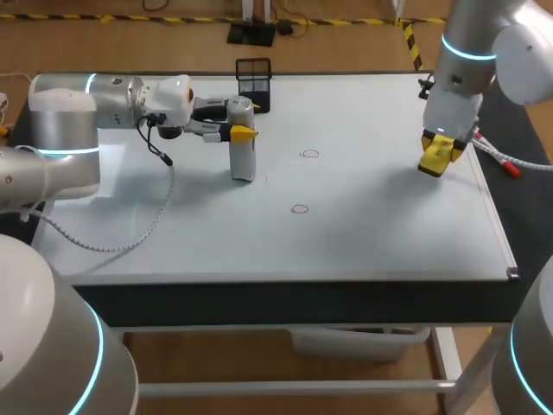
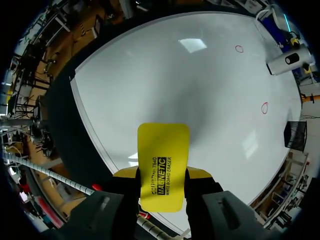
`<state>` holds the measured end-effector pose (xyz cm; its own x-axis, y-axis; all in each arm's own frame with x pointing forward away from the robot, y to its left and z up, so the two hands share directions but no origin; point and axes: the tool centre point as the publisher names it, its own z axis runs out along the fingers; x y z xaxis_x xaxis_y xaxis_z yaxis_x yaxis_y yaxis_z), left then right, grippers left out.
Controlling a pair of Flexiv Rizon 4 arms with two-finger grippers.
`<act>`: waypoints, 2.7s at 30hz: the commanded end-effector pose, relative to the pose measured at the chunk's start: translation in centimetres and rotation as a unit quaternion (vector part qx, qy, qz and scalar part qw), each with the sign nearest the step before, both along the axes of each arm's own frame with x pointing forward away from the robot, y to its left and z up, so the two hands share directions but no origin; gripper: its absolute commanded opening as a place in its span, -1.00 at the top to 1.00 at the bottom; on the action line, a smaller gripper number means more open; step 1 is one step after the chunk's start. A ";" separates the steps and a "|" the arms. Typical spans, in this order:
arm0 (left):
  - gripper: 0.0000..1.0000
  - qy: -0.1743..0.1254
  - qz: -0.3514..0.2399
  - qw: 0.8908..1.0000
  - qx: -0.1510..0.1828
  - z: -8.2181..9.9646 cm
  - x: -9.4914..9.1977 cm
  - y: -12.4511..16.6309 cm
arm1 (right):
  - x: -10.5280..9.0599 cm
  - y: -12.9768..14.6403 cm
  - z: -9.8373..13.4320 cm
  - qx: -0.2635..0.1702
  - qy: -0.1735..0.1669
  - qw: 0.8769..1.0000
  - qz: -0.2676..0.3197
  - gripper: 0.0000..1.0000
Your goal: Pick up the inspection probe, press it on each red-marked spot on the whiteboard one by one, put down the probe, pick up the eraser, and wipe off all the red marks.
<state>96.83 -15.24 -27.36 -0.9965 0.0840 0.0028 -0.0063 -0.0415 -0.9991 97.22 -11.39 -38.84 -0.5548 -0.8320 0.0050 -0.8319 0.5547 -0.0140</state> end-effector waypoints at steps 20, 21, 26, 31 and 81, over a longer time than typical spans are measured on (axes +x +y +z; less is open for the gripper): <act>1.00 -0.029 0.022 0.999 -0.001 4.0 1.8 1.7 | 0.1 0.0 0.0 -0.002 0.000 1.000 0.001 1.00; 1.00 -0.029 0.025 0.999 -0.002 4.2 2.0 2.0 | 0.1 0.0 0.0 -0.002 0.000 1.000 0.001 1.00; 1.00 -0.030 0.049 0.998 -0.009 4.6 3.3 3.9 | 0.1 0.0 0.0 -0.002 0.000 1.000 0.001 1.00; 1.00 -0.030 0.075 0.997 -0.017 5.0 4.7 6.2 | 0.1 0.0 0.0 -0.002 0.000 1.000 0.001 1.00; 1.00 -0.013 0.190 0.981 -0.020 3.7 13.3 20.9 | 0.1 0.0 0.0 -0.002 0.000 1.000 0.001 1.00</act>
